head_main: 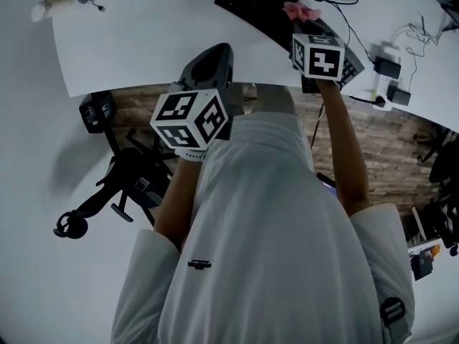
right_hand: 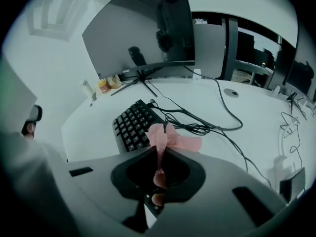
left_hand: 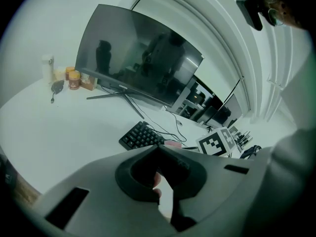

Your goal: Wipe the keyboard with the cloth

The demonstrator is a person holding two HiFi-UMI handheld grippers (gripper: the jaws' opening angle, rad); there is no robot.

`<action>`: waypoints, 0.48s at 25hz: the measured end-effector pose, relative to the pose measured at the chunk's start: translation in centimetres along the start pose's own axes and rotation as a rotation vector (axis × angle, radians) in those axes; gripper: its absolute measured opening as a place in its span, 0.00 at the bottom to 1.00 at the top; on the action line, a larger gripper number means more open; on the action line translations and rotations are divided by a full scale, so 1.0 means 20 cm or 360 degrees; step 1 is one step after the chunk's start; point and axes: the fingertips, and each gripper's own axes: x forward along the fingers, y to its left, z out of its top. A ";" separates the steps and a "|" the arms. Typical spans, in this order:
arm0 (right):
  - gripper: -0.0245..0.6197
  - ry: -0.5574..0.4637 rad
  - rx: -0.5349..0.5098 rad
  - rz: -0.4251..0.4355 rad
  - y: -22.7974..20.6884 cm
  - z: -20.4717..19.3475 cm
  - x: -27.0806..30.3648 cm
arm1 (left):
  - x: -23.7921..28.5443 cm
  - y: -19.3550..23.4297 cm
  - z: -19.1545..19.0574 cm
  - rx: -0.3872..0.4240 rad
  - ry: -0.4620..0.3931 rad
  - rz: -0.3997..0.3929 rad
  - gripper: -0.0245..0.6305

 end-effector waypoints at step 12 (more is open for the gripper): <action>0.09 0.0009 -0.0081 0.0055 0.18 0.20 0.15 | -0.03 0.18 0.05 -0.0076 -0.0018 0.0043 0.06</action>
